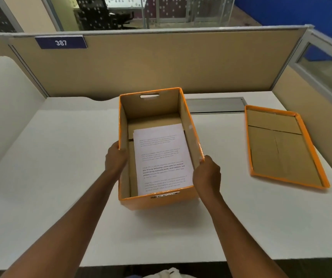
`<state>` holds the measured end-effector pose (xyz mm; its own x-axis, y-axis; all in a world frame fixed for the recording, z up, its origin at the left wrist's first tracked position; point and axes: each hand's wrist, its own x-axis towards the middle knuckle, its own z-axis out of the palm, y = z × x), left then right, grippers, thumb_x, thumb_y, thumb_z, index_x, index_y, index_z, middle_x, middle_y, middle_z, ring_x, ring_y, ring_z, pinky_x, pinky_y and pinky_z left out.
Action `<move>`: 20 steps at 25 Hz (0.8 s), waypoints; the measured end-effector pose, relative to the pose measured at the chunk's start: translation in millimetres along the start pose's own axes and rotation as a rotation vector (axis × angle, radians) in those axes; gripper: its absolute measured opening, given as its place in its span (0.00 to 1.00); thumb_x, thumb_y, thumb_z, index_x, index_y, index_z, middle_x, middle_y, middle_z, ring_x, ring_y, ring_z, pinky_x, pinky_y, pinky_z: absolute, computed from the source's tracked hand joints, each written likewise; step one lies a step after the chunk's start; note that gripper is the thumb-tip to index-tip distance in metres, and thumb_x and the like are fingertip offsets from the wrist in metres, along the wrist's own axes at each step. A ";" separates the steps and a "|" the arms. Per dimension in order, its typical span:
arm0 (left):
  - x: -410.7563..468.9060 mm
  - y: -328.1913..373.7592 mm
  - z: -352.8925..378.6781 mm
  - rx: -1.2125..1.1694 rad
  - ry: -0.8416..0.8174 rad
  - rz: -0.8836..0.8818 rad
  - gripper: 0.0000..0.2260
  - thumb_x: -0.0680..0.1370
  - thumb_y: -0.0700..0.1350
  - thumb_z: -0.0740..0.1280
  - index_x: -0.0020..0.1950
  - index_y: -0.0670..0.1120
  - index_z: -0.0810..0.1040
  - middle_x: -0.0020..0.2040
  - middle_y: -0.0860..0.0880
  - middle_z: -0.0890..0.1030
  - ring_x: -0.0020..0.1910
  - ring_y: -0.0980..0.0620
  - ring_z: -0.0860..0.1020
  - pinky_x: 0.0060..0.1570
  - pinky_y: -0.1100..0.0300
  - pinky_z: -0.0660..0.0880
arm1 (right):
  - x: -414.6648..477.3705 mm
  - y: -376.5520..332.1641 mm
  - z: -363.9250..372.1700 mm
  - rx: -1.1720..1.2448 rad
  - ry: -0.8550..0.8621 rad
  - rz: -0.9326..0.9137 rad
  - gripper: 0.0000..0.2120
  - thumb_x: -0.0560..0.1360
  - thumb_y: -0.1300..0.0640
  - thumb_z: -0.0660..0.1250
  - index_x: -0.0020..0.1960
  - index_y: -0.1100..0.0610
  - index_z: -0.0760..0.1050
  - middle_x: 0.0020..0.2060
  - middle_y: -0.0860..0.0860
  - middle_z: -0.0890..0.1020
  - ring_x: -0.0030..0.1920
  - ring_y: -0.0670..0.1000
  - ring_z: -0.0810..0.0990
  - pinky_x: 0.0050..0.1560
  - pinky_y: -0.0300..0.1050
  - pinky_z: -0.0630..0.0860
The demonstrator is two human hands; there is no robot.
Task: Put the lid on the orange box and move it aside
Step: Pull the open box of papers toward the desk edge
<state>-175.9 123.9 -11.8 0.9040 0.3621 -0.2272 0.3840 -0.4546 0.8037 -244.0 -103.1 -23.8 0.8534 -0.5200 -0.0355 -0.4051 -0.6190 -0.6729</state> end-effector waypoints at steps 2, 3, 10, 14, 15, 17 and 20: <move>0.1 -9.1 -7.0 0.025 -0.034 0.005 0.11 0.80 0.40 0.56 0.56 0.41 0.76 0.41 0.45 0.77 0.33 0.49 0.74 0.34 0.58 0.70 | -14.6 1.7 7.5 0.044 -0.019 0.038 0.08 0.78 0.64 0.58 0.53 0.62 0.74 0.49 0.60 0.83 0.48 0.61 0.82 0.38 0.43 0.73; 0.2 -12.2 -10.1 0.035 -0.054 0.008 0.12 0.80 0.40 0.56 0.58 0.40 0.76 0.43 0.44 0.78 0.35 0.48 0.74 0.35 0.57 0.71 | -20.0 2.3 10.6 0.055 -0.020 0.047 0.09 0.77 0.65 0.57 0.53 0.62 0.74 0.48 0.60 0.83 0.48 0.61 0.82 0.38 0.43 0.72; 1.9 -23.3 -19.6 0.051 -0.141 0.059 0.14 0.81 0.41 0.55 0.62 0.39 0.75 0.57 0.37 0.81 0.51 0.36 0.81 0.51 0.44 0.78 | -46.9 0.9 21.8 0.020 0.043 0.093 0.11 0.76 0.66 0.58 0.56 0.62 0.74 0.50 0.61 0.83 0.50 0.62 0.81 0.45 0.48 0.75; 0.0 -31.7 -17.8 0.073 -0.194 0.017 0.18 0.81 0.40 0.55 0.70 0.40 0.70 0.66 0.37 0.77 0.62 0.33 0.77 0.61 0.37 0.75 | -49.2 3.1 21.5 -0.001 0.072 0.131 0.10 0.77 0.65 0.58 0.56 0.61 0.75 0.49 0.60 0.83 0.49 0.62 0.81 0.43 0.46 0.73; 0.8 -35.5 -18.3 0.079 -0.205 0.008 0.18 0.81 0.41 0.56 0.71 0.40 0.69 0.68 0.37 0.76 0.63 0.33 0.76 0.62 0.37 0.74 | -52.5 3.2 22.8 -0.002 0.076 0.137 0.10 0.78 0.64 0.57 0.56 0.61 0.75 0.49 0.60 0.83 0.49 0.62 0.81 0.43 0.46 0.73; 4.1 -43.9 -19.7 0.096 -0.219 0.015 0.18 0.81 0.41 0.56 0.70 0.39 0.70 0.67 0.36 0.76 0.63 0.32 0.76 0.61 0.36 0.74 | -60.6 3.1 27.3 -0.017 0.091 0.149 0.11 0.79 0.62 0.57 0.57 0.61 0.75 0.47 0.60 0.83 0.48 0.62 0.81 0.42 0.45 0.73; 7.6 -50.6 -22.0 0.125 -0.226 0.051 0.18 0.80 0.42 0.58 0.70 0.40 0.70 0.66 0.37 0.77 0.60 0.33 0.78 0.59 0.37 0.76 | -68.8 4.3 33.7 -0.051 0.107 0.149 0.10 0.79 0.61 0.57 0.55 0.61 0.75 0.45 0.60 0.83 0.46 0.61 0.81 0.40 0.44 0.72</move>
<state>-192.7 167.6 -42.1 0.9365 0.1510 -0.3165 0.3441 -0.5700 0.7461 -293.4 -50.2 -49.2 0.7439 -0.6663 -0.0512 -0.5427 -0.5578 -0.6280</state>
